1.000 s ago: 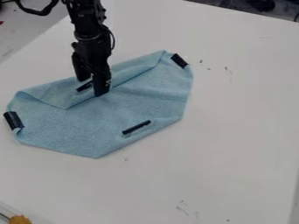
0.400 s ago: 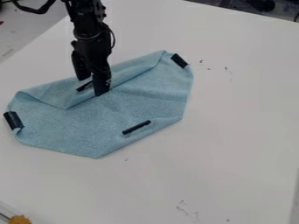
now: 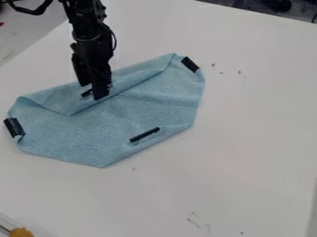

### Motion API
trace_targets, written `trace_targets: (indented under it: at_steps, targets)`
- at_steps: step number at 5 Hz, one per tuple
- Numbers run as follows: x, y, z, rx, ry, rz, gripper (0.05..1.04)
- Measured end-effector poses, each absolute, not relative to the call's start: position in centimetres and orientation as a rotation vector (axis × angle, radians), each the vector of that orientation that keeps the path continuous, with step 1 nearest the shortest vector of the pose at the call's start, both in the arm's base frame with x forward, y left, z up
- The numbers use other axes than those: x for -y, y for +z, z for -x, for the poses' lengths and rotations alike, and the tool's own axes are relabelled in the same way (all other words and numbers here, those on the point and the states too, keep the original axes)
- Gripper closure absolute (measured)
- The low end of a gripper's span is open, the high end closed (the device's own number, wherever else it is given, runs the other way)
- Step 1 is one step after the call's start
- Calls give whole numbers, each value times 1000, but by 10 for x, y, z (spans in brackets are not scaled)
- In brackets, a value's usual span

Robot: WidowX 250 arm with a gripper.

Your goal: Unfold the cloth from the center to top left

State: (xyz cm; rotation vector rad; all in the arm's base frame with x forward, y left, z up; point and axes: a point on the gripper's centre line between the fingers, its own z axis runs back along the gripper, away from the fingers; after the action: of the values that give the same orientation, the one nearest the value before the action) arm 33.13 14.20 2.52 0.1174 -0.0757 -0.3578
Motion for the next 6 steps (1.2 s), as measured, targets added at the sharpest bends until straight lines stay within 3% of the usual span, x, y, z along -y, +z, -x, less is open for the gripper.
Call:
trace_targets:
  at_steps: [1, 3, 4, 5, 6]
  targets:
    - [-144, 21, -332, 86, -351, -105, 664]
    - [-147, 9, -332, 88, -345, -65, 665]
    - [-148, 9, -334, 92, -354, -62, 880]
    - [-147, 11, -332, 56, -368, -87, 987]
    - [-140, 21, -333, 33, -385, -112, 1013]
